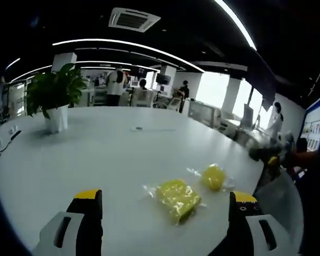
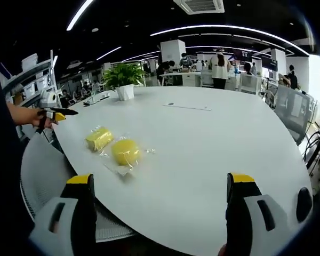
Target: Compare the silicone blocks by pressing each to a similar depth, holding the contact briefly, and releasing to observe deformation and rebound differences across the visible hardness samples.
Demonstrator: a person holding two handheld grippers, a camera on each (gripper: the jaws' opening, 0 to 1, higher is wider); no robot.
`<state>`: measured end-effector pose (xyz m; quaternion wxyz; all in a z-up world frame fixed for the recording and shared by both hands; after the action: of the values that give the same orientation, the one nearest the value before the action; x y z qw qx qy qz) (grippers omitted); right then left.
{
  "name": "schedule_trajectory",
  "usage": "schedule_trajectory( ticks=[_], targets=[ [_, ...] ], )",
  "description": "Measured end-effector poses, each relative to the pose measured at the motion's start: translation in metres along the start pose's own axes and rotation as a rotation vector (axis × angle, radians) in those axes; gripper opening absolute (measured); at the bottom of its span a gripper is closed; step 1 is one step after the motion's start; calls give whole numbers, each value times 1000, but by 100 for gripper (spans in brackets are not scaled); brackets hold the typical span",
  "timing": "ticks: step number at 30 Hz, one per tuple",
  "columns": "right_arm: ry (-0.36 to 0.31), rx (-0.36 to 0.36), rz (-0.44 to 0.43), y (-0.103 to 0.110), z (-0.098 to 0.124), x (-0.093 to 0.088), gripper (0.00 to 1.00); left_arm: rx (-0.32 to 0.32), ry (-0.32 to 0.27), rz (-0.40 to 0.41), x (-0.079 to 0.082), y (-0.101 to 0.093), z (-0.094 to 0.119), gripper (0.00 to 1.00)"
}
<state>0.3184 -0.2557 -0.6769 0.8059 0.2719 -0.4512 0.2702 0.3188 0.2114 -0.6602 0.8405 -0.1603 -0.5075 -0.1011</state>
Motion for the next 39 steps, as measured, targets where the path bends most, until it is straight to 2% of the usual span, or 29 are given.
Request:
schedule_trajectory(
  ticks=[4, 7, 15, 22, 28, 36, 39],
  targets=[
    [-1, 0, 14, 1, 2, -1, 97, -5, 10, 7, -2, 0, 1, 100],
    [1, -3, -14, 1, 2, -4, 97, -18, 21, -5, -5, 0, 2, 100],
    [-20, -2, 3, 6, 0, 7, 97, -27, 53, -57, -20, 2, 2, 100],
    [2, 1, 60, 9, -6, 11, 97, -16, 21, -46, -17, 10, 2, 100],
    [23, 16, 89, 9, -13, 9, 97, -14, 8, -28, -14, 8, 3, 100],
    [8, 30, 44, 1, -24, 13, 97, -15, -18, -26, -12, 4, 11, 100],
    [3, 36, 38, 1, -30, 15, 97, -12, -3, -14, -16, 7, 10, 100]
  ],
)
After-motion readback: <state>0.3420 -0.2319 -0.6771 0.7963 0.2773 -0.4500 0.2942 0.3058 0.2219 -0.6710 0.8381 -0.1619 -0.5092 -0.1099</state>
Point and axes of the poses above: the point that each gripper's makers call its tool centre point, and the gripper's own axes: z roughly backward along the fingers, y roughly to its left, x roughly out of its top, the point moved 4 cm from there along z, roughly backward along the fingers, and after that the axes turned 9 degrees about x, right-handed, at the moved point
